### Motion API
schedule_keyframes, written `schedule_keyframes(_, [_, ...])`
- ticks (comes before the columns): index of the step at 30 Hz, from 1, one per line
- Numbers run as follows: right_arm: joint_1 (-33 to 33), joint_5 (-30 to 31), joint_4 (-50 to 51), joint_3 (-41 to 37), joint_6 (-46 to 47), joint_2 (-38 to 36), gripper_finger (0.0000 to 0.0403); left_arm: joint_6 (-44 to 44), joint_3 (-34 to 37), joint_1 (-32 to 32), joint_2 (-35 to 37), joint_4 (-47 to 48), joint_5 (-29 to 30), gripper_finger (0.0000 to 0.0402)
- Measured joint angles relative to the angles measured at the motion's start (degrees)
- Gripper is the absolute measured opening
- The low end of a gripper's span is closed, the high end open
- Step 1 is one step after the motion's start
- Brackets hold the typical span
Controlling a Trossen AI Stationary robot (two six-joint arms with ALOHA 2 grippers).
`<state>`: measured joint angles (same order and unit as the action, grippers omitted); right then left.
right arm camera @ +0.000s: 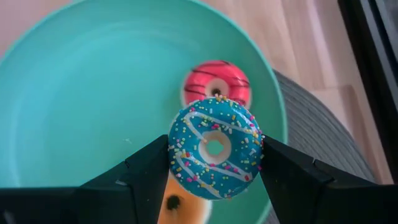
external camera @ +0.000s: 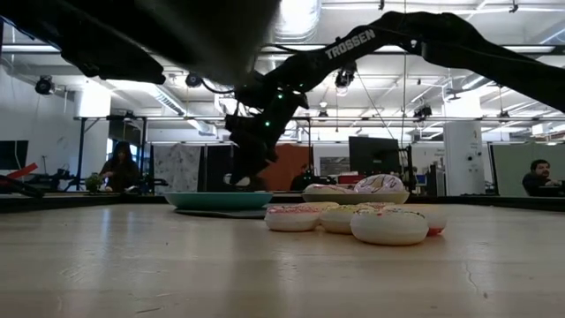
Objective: Pick & Place donuts
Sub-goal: Put the small blue donut on the green plate, then put the small left pink donut on the green plate
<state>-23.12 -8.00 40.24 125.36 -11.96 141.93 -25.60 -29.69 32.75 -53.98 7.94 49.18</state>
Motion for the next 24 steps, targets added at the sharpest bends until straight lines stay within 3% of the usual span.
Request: schedule_keyframes(24, [-0.7, 0.0, 1.6, 0.0, 1.6, -1.2, 0.0283, 0.4, 0.0, 0.0, 0.0, 0.0, 0.0, 0.0151])
